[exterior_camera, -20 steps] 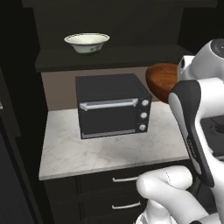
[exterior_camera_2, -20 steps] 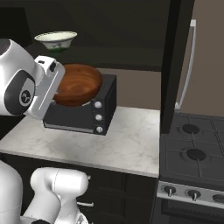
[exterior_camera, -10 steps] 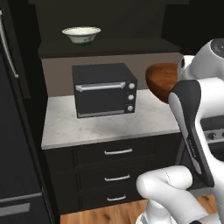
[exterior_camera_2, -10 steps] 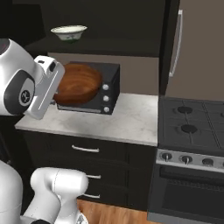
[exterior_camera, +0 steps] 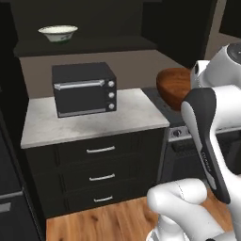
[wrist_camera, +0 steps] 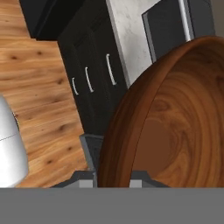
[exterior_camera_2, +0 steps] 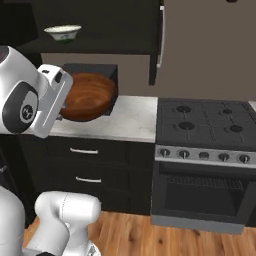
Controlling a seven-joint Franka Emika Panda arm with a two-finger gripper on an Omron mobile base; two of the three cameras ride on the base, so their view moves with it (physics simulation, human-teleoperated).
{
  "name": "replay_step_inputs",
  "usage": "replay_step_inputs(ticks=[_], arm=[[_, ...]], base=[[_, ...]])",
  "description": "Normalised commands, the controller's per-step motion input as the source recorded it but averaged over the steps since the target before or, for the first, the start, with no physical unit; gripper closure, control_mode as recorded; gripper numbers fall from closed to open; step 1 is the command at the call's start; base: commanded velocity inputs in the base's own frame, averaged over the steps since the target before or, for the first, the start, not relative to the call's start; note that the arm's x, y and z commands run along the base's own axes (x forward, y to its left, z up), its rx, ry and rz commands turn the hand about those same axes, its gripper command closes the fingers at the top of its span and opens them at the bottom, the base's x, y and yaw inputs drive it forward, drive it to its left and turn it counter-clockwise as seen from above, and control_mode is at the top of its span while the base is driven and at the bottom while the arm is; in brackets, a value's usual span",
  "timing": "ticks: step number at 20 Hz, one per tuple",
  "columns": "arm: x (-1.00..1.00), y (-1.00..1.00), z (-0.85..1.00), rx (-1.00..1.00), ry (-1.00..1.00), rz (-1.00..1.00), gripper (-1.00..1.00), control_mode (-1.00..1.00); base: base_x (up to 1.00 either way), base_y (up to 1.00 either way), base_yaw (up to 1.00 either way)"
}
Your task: Move the bowls from the cabinet to the plates on the dining table.
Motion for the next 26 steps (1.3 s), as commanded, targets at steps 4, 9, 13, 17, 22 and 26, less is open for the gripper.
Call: replay_step_inputs(ticks=[4,9,13,17,22,26], arm=[[0.0,0.0,0.0,0.0,0.0,0.0,1.0,1.0],[0.0,0.0,0.0,0.0,0.0,0.0,1.0,1.0],[0.0,0.0,0.0,0.0,0.0,0.0,1.0,1.0],[0.0,0.0,0.0,0.0,0.0,0.0,1.0,1.0],[0.0,0.0,0.0,0.0,0.0,0.0,1.0,1.0],[0.0,0.0,0.0,0.0,0.0,0.0,1.0,1.0]], base=[[-0.16,-0.54,-0.27],[0.0,-0.52,-0.33],[0.0,-0.51,-0.35],[0.0,-0.5,-0.34],[0.0,-0.48,-0.36],[0.0,-0.46,-0.37]])
